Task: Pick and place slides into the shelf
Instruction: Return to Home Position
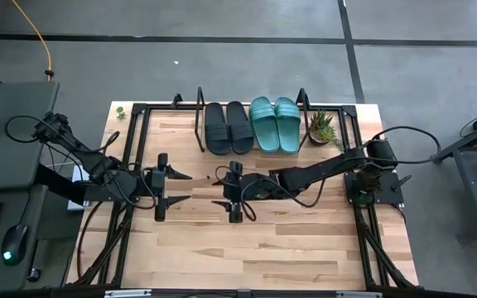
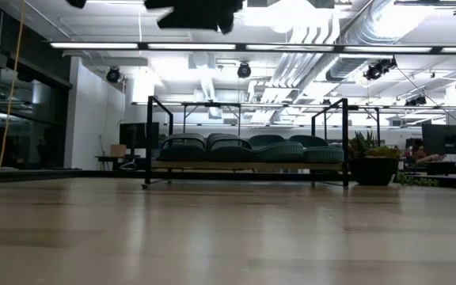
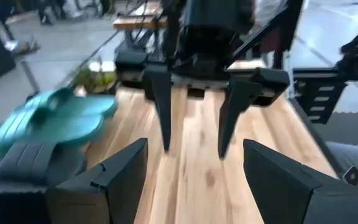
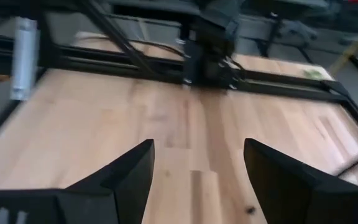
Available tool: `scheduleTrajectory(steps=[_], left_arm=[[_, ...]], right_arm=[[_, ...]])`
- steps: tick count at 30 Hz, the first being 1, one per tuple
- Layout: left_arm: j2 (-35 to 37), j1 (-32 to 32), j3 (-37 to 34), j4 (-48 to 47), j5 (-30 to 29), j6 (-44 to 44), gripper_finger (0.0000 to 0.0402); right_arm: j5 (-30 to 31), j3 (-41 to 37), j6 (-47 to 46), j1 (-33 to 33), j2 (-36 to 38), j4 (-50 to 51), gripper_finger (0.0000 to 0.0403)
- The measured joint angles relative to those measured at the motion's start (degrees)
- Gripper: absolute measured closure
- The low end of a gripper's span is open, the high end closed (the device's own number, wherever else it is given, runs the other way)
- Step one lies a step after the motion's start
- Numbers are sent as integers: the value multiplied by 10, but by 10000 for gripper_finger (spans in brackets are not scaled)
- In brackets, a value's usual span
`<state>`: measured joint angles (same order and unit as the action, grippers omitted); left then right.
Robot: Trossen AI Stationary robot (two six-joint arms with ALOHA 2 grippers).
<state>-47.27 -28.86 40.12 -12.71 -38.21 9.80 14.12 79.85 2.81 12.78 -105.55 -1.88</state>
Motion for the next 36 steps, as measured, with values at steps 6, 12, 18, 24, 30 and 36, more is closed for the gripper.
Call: scheduleTrajectory(steps=[6,12,18,24,30,36], left_arm=[[-29,6,-3,50,16,-62,156],[-25,83,-36,49,22,-30,156],[8,167,-84,59,95,-17,156],[45,188,-100,61,138,-27,156],[79,187,-102,3,117,-31,156],[117,188,-118,-6,88,-20,156]], right_arm=[[-73,-1,2,-16,25,-15,165],[-99,-1,-5,-23,39,8,165],[-98,-1,-9,-26,59,42,165],[-102,-2,-9,-27,82,68,165],[-99,-1,-14,-29,107,97,165],[-95,-66,-16,-41,149,57,165]])
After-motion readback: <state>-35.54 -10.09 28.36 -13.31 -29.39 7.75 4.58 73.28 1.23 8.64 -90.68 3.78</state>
